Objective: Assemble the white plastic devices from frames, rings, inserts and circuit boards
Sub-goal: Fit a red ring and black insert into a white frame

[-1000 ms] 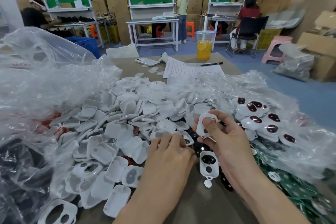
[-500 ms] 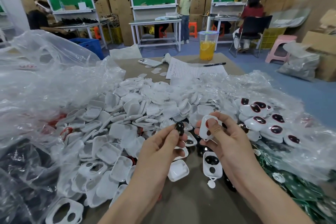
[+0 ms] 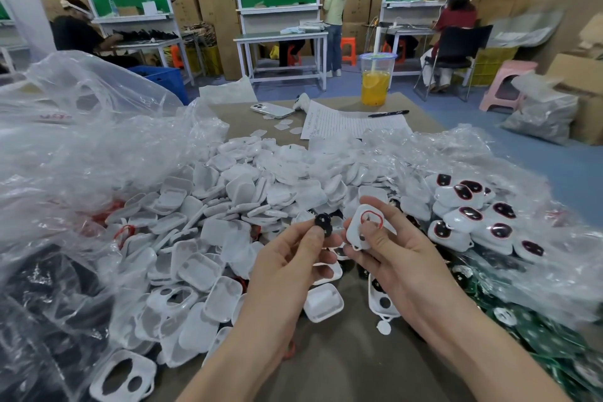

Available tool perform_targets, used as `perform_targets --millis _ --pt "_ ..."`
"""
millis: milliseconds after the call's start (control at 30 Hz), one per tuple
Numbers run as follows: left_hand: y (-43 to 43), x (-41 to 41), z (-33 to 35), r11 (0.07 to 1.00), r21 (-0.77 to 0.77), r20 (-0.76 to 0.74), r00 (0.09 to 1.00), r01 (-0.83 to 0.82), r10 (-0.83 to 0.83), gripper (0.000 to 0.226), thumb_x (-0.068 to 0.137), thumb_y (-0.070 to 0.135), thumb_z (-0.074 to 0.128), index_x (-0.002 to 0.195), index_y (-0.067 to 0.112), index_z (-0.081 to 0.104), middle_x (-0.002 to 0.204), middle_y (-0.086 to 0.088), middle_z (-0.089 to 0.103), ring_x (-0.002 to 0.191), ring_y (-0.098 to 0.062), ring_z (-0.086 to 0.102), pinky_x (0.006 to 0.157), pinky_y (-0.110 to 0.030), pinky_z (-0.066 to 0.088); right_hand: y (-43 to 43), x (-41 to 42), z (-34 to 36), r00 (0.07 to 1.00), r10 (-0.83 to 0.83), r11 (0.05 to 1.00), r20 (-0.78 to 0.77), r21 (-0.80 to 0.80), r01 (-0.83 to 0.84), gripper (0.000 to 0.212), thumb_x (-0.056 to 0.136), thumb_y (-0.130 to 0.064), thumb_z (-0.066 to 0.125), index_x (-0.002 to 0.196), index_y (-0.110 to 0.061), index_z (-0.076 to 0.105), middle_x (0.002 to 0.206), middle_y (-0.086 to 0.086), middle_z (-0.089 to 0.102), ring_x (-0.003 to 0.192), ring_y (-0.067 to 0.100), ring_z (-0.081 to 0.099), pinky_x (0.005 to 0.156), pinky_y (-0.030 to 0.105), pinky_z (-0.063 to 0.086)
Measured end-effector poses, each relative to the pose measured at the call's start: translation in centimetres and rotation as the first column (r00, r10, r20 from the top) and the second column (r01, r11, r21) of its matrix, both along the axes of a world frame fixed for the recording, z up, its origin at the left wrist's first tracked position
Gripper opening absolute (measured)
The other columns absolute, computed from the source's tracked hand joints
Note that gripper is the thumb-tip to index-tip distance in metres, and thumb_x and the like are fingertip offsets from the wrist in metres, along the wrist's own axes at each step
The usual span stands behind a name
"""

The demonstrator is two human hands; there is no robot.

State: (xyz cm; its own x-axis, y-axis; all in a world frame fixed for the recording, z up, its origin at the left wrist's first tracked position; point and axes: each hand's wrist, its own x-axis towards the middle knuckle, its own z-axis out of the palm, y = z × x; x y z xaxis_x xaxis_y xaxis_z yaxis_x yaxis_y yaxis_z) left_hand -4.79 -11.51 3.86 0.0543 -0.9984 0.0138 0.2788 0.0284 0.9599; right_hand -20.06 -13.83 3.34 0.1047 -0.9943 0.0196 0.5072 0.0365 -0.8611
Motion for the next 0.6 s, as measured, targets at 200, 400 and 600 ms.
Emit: perform_targets --millis 200,400,600 --pt "-0.20 0.03 -0.16 1.000 -0.003 0.027 0.999 -0.018 0.018 0.026 0.101 0.019 0.058 0.088 0.026 0.080 0.088 -0.003 0.077 0.071 -0.010 0.064 0.066 -0.020 0.053 0.16 0.13 -0.05 0.997 0.003 0.999 -0.083 -0.050 -0.007 0.044 0.077 -0.012 0.072 0.118 -0.025 0.068 0.106 0.018 0.072 0.102 0.030 0.072 0.080 0.025 0.058" --pt "-0.18 0.34 -0.52 1.000 0.003 0.033 0.999 -0.021 0.020 0.029 0.100 0.013 0.057 0.097 0.033 0.078 0.073 -0.001 0.068 0.064 -0.011 0.059 0.064 -0.018 0.052 0.29 0.17 -0.13 0.994 0.023 0.996 -0.106 -0.080 -0.032 0.037 0.078 -0.016 0.073 0.110 -0.034 0.072 0.102 0.012 0.075 0.104 0.025 0.072 0.081 0.024 0.057" --pt "-0.04 0.43 -0.59 0.999 -0.032 0.089 0.996 0.006 -0.003 0.020 0.085 0.039 0.073 0.105 0.038 0.076 0.083 0.001 0.074 0.077 -0.009 0.067 0.074 -0.025 0.055 0.06 -0.02 -0.25 0.997 0.058 0.997 -0.051 -0.046 -0.060 0.039 0.089 -0.003 0.062 0.114 -0.031 0.073 0.098 0.012 0.073 0.096 0.019 0.073 0.075 0.023 0.057"
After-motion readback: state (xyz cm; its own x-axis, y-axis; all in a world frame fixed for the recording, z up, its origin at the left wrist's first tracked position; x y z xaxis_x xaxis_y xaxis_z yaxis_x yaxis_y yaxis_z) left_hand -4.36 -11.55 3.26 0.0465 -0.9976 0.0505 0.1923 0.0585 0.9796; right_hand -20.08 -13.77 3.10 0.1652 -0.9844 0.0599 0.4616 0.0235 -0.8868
